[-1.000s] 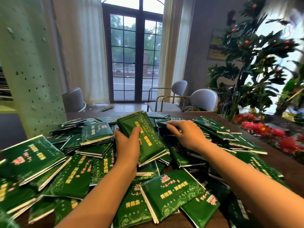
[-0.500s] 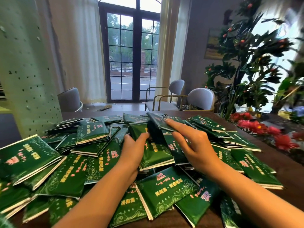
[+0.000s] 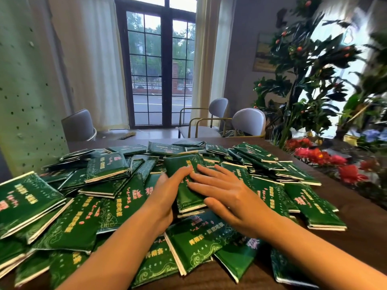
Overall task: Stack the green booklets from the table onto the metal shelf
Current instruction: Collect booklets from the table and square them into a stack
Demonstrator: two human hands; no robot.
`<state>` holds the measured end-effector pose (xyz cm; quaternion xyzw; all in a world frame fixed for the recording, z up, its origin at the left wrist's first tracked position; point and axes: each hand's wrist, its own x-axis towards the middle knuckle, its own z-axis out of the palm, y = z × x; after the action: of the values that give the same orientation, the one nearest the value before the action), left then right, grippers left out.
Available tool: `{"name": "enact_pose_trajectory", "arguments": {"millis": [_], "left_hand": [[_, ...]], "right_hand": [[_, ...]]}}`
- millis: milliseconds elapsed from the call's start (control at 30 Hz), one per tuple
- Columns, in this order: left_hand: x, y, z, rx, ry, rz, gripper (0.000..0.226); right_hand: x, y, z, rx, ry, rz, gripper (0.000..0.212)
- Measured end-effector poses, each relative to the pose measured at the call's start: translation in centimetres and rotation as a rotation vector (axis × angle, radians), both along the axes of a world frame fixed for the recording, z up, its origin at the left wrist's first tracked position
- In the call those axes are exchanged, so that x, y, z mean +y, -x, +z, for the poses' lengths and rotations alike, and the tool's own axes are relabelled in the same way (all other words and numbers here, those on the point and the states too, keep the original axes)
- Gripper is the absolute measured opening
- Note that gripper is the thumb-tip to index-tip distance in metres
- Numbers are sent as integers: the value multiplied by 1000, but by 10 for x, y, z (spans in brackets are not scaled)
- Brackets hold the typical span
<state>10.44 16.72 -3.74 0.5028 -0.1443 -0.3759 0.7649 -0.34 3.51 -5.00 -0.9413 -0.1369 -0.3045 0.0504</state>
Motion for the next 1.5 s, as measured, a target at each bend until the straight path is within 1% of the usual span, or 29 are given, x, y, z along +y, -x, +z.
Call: {"name": "enact_pose_trajectory", "arguments": {"millis": [100,200,267,333,533,600,667,767,833,867,967,1033,1100,1167,1267,1333,1400,1500], "left_hand": [[1,1,2,7,31,57,43],[2,0,2,27,25,92,43],[2,-4,1,38,24,107,47],[3,-6,1,71,28,105,47],[4,-8,1,110,30,109,51],[3,-8,1,113,28,113,52],[3,-8,0,109,21,118,52],[3,-9,-2,100,5,124,58],[3,-9,-1,103,1,119,59],[3,-8,-1,104,2,113,56],[3,-6,-1,99,-7,77,47],[3,-5,-1,88,-20,50,39],[3,-3,0,78,-36,22,29],[3,-1,1,78,-65,-10,27],[3,1,2,92,-116,-51,46],[3,2,1,82,-142,-66,51],[3,1,1,74,-160,-73,50],[4,1,1,53,-174,-79,38]], "right_hand": [[-3,6,3,0,-230,12,50],[-16,8,5,-51,-360,-153,51],[-30,7,7,6,-367,-331,45],[-43,7,5,130,-342,-458,44],[-58,12,-7,331,-330,-541,66],[-61,12,-13,364,-298,-546,70],[-60,13,-15,329,-256,-537,68],[-57,14,-14,236,-181,-562,52],[-56,16,-13,173,-169,-570,42],[-56,16,-12,129,-197,-554,38],[-57,15,-10,-34,-389,-448,29],[-57,13,-7,-129,-461,-419,33],[-56,11,-5,-208,-484,-396,41],[-53,10,-4,-303,-519,-354,45],[-44,9,3,-419,-594,-279,33],[-35,7,10,-473,-627,-246,33],[-25,5,14,-504,-621,-198,31],[-11,4,15,-483,-575,-141,25]]}}
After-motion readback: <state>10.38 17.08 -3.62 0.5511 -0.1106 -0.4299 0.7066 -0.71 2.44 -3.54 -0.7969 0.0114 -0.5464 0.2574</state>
